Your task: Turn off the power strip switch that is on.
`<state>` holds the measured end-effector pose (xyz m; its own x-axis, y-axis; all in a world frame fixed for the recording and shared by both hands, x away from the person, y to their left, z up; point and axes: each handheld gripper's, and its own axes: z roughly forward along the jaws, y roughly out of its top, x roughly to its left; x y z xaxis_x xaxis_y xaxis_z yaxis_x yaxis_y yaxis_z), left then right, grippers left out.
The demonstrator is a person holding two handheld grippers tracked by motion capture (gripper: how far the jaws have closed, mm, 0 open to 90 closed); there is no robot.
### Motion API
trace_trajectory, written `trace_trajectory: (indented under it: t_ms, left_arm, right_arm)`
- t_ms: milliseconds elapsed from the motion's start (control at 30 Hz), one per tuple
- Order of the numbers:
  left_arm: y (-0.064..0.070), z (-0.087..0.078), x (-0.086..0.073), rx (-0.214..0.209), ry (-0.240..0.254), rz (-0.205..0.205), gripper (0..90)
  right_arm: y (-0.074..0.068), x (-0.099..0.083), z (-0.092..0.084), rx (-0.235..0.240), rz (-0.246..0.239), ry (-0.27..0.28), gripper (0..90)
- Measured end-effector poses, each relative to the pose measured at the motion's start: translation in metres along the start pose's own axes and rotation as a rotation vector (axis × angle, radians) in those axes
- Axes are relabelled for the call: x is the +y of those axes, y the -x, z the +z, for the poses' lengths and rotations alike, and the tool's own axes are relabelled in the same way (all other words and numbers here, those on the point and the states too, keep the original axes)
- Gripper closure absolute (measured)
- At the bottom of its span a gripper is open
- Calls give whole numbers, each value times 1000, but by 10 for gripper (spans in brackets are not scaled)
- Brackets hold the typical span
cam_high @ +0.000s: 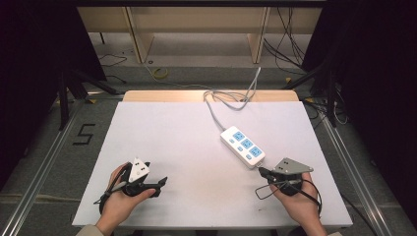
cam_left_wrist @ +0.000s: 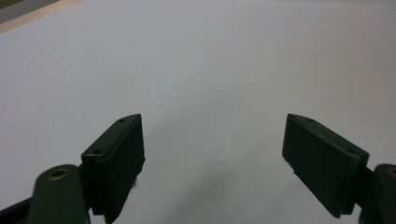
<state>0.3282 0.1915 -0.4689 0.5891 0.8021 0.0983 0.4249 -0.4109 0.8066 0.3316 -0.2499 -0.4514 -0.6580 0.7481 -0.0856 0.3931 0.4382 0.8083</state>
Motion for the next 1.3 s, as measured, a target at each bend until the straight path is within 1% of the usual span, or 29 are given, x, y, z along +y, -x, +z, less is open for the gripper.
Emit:
trace_trajectory:
  t_ms: [67, 467, 700, 1300]
  left_arm:
    - [0, 0, 0, 3, 4, -5, 208]
    - [-1, 0, 0, 5, 3, -6, 211]
    - [-1, 0, 0, 5, 3, -6, 213]
    - [-1, 0, 0, 8, 2, -8, 213]
  right_arm:
    - [1, 2, 1, -1, 2, -1, 900]
    - [9, 20, 9, -17, 6, -2, 900]
    - [12, 24, 12, -23, 13, -11, 900]
    - [17, 35, 20, -29, 6, -34, 900]
